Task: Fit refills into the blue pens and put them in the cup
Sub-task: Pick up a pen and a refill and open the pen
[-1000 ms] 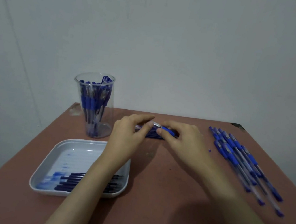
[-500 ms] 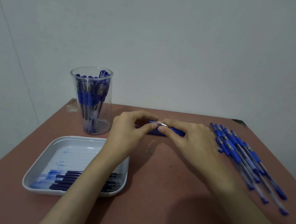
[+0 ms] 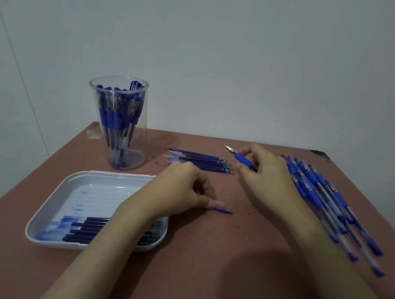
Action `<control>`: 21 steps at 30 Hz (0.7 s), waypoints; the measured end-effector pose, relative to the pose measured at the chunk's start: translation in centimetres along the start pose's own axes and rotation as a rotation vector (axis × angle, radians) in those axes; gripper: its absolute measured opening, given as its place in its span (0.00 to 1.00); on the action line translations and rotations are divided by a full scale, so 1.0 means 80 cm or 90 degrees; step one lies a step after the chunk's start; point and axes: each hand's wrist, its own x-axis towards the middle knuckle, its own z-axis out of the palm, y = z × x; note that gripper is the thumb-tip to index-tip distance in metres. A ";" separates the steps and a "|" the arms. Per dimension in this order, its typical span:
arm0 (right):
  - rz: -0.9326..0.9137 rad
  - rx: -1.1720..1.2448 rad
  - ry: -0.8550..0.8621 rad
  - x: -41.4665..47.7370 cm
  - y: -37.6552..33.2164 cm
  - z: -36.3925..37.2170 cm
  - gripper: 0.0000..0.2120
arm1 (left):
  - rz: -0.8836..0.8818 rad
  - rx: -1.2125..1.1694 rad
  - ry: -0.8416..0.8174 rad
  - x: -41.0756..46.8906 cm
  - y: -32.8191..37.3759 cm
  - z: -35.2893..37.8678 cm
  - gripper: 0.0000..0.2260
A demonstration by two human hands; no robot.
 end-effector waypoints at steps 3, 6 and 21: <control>-0.007 0.024 -0.017 0.000 -0.001 0.001 0.04 | 0.001 0.040 -0.024 -0.001 0.000 0.001 0.11; 0.049 0.195 -0.045 0.001 -0.006 0.003 0.04 | 0.001 -0.031 0.117 0.003 0.004 -0.001 0.11; 0.102 0.606 -0.306 -0.015 -0.040 0.008 0.11 | -0.009 -0.813 0.202 0.003 0.015 -0.011 0.06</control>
